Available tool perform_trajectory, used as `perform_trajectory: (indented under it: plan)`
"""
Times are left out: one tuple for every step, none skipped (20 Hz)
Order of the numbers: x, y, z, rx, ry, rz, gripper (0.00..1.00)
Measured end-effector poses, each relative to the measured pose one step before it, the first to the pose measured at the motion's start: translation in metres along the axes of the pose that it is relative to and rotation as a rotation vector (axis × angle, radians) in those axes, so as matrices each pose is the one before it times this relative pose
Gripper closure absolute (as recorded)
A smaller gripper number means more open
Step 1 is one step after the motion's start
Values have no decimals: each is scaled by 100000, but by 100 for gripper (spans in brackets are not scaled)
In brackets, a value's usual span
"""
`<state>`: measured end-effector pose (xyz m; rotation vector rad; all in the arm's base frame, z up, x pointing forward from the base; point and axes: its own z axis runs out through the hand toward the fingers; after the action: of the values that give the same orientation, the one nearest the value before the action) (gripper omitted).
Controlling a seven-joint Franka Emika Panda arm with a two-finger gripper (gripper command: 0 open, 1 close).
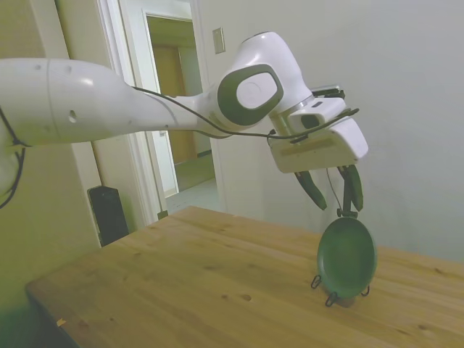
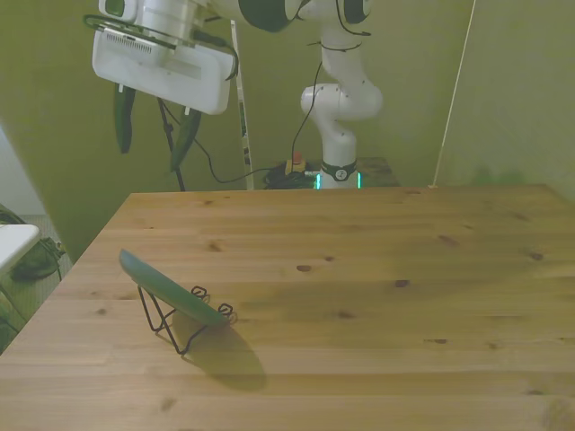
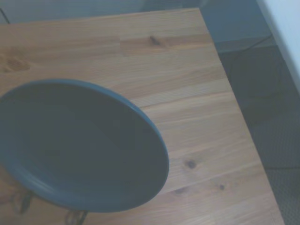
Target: Unload the plate
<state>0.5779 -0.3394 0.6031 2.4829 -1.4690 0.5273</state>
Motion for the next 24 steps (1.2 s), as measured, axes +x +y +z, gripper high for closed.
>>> perform_trajectory:
  plan:
    - [539,-121,398,-1195,-4,-2437,0]
    - [558,-106,429,-1019,244,-2596,0]
    - [499,-98,431,-880,177,-2590,0]
    - [535,-130,478,-679,594,-2651,0]
    - [449,-138,467,-515,612,-2002,0]
    - [394,-230,510,-211,848,-1806,0]
    - [332,-355,522,398,1345,-1222,0]
    - [236,-441,590,593,1288,-873,0]
    - [145,-489,593,720,930,-415,0]
    - [59,-517,499,1028,895,-254,0]
    - [-63,-504,410,1281,356,-140,0]
    - [-83,-442,230,1509,226,50,0]
    - [-122,-388,131,1395,249,-28,0]
    - [-134,-296,139,1072,-12,-103,0]
    - [-99,-223,92,783,141,-485,0]
    - [-144,-163,100,795,102,-662,0]
    - [-185,-128,134,919,63,-515,0]
    - [-209,-109,75,1296,134,-576,0]
    - [-240,-108,225,1261,294,-928,0]
    - [-279,-91,196,1043,279,-891,0]
    - [-303,-8,229,520,86,-463,0]
    - [-330,88,283,5,-315,-181,0]
    - [-295,99,240,-208,-559,-112,0]
    - [-209,119,62,-363,-734,175,0]
